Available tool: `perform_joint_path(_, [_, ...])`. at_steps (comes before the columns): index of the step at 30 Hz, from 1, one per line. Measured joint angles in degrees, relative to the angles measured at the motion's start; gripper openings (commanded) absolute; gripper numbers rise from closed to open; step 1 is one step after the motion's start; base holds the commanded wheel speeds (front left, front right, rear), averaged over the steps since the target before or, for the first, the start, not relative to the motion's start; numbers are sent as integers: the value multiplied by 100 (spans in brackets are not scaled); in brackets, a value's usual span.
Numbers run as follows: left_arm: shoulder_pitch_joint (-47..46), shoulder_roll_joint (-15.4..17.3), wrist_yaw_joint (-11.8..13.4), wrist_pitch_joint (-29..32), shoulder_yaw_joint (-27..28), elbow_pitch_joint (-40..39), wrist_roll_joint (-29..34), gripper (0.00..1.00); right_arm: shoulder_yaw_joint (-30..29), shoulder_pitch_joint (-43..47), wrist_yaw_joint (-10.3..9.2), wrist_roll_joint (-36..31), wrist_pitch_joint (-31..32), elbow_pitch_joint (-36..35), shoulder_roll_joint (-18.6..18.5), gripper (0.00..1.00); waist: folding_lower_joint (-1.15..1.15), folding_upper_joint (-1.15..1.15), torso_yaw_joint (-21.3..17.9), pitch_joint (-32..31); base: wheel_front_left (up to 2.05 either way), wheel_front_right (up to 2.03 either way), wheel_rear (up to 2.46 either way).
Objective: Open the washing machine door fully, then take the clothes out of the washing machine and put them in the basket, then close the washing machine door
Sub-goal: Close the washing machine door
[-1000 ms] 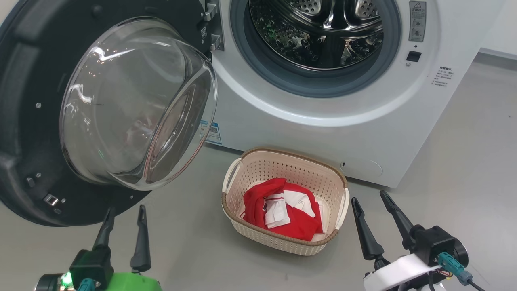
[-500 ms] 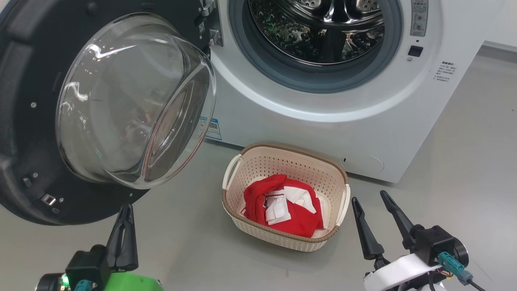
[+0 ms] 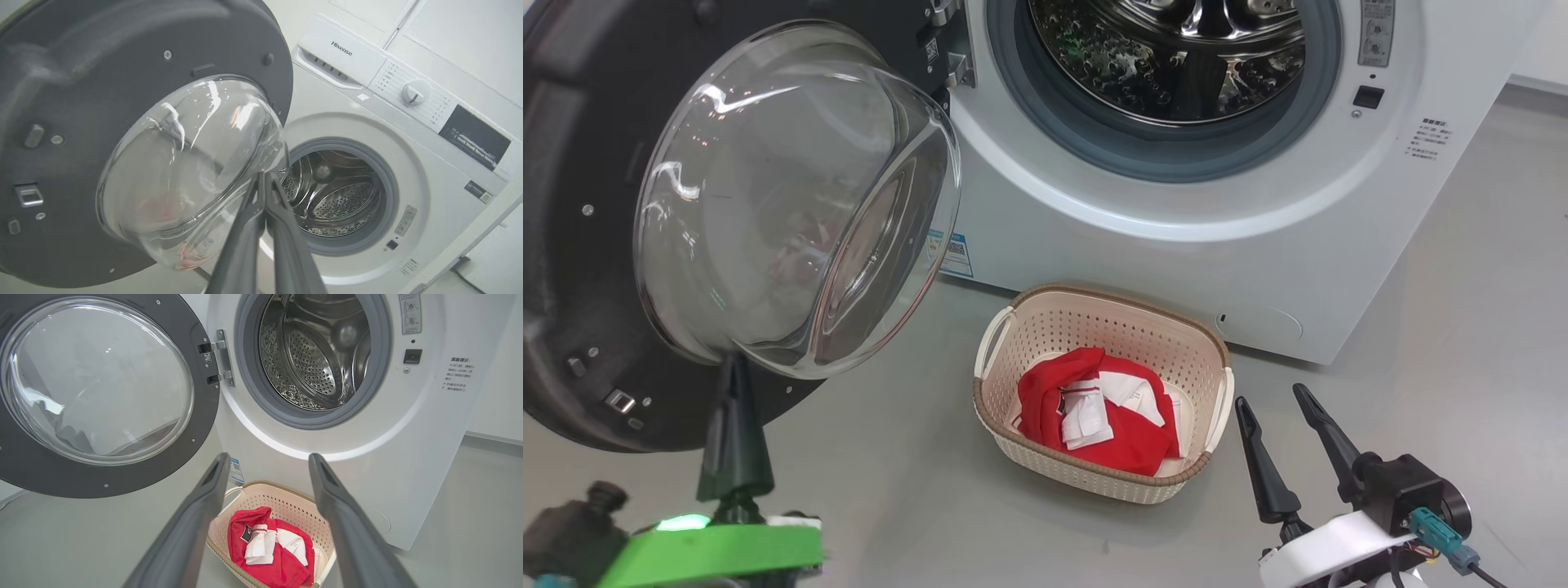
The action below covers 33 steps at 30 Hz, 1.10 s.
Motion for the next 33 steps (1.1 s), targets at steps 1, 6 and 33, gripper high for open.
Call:
perform_joint_path(1, [-31, -2, -29, -30, 41, -120, -369, 0, 1, -2, 0, -3, 0, -3, 0, 100, 0, 0, -1, 12, 0, 0, 0])
perform_joint_path(6, [-261, -14, -259, -99, 235, -526, -1399, 0, -24, -47, 0, -11, 0, -19, -1, 100, 0, 0, 0, 77, 0, 0, 0])
perform_joint_path(33, [-1829, 1131, -53, 325, 2999, -204, -2741, 0, -102, -104, 9, -43, 0, -73, -83, 100, 0, 0, 37, 191, 0, 0, 0])
